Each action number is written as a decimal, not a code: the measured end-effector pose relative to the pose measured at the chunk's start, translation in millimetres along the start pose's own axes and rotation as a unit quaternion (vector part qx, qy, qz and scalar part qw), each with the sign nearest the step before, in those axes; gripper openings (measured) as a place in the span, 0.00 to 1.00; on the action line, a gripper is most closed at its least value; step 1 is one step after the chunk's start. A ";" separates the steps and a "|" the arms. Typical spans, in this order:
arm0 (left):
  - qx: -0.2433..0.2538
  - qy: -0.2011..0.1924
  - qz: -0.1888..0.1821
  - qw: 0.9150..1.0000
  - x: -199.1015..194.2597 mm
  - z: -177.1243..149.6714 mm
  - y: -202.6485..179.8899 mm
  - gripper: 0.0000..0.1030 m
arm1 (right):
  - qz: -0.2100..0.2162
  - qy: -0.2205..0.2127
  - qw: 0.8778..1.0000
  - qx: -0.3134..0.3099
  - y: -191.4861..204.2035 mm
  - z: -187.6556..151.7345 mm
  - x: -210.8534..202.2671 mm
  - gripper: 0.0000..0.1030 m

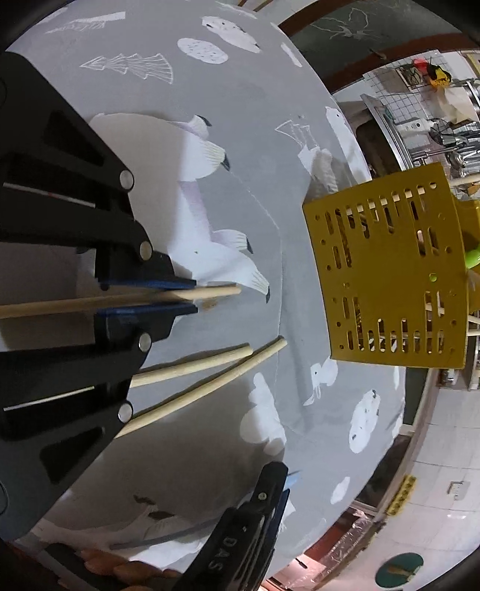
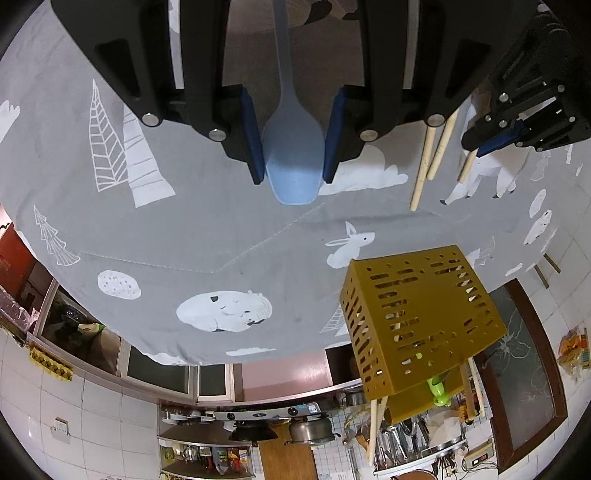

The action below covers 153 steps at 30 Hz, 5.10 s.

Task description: Organize utensils

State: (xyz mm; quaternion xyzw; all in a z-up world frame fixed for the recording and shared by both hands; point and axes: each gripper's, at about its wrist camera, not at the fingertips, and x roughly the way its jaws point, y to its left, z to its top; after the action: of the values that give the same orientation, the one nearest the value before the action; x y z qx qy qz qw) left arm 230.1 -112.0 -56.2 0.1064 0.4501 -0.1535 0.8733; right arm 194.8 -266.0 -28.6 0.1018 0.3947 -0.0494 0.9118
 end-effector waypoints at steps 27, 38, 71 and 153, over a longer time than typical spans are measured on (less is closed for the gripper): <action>-0.069 -0.189 -0.072 0.977 -91.5 50.8 52.0 0.04 | 0.058 -0.109 0.992 -0.009 33.1 45.6 -51.2 0.32; -0.081 -0.261 -0.059 0.960 -132.8 65.6 76.4 0.04 | 0.057 -0.184 0.981 -0.034 52.4 79.7 -87.7 0.32; -0.111 -0.336 0.000 0.935 -64.1 196.1 102.6 0.04 | 0.049 -0.199 0.978 -0.043 76.1 197.1 -33.3 0.32; -0.050 0.001 -0.012 0.999 5.8 10.9 -13.5 0.40 | -0.034 0.031 0.998 -0.038 0.1 1.6 6.9 0.07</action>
State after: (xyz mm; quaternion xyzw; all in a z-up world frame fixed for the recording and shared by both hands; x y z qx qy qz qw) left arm 236.6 -129.1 -55.3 0.0575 0.4590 -0.1418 0.8752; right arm 200.7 -266.4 -32.6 0.0549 0.4279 -0.0615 0.9000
